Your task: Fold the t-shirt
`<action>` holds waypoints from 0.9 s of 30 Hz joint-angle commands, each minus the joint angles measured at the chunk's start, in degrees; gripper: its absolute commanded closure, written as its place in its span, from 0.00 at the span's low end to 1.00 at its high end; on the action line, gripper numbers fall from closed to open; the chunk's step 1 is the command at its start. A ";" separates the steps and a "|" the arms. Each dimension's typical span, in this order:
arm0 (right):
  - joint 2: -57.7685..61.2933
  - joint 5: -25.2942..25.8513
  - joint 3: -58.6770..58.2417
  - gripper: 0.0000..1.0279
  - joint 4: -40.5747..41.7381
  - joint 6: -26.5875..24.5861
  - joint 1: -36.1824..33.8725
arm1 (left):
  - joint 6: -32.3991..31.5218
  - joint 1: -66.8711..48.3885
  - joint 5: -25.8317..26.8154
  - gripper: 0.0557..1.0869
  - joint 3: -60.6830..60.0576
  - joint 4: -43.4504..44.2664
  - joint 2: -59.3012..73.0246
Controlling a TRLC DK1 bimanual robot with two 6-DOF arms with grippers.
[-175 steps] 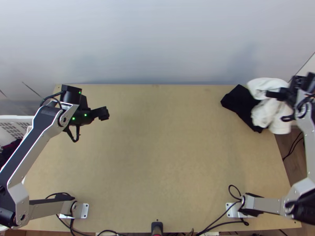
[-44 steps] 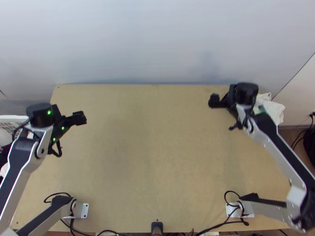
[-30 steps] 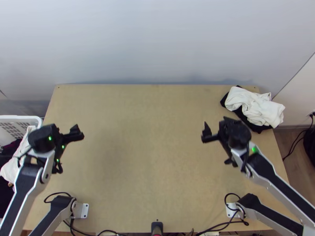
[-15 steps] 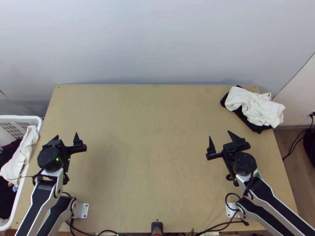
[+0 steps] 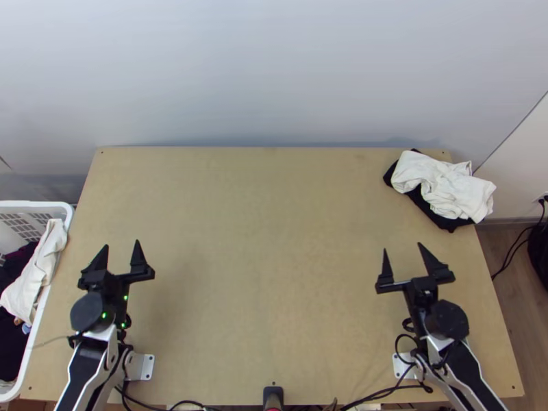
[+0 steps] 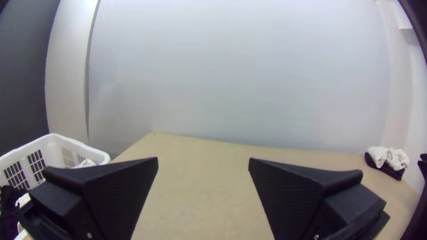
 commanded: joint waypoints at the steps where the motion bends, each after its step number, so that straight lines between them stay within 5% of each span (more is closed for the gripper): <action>1: -9.41 -0.22 -2.17 0.04 -3.16 2.39 -4.87 | -0.82 -1.78 0.47 0.04 -3.47 -5.57 -12.47; 27: -9.50 -0.22 -2.09 0.04 -2.99 3.98 -5.23 | -0.55 -1.35 0.47 0.04 -3.47 -5.65 -12.56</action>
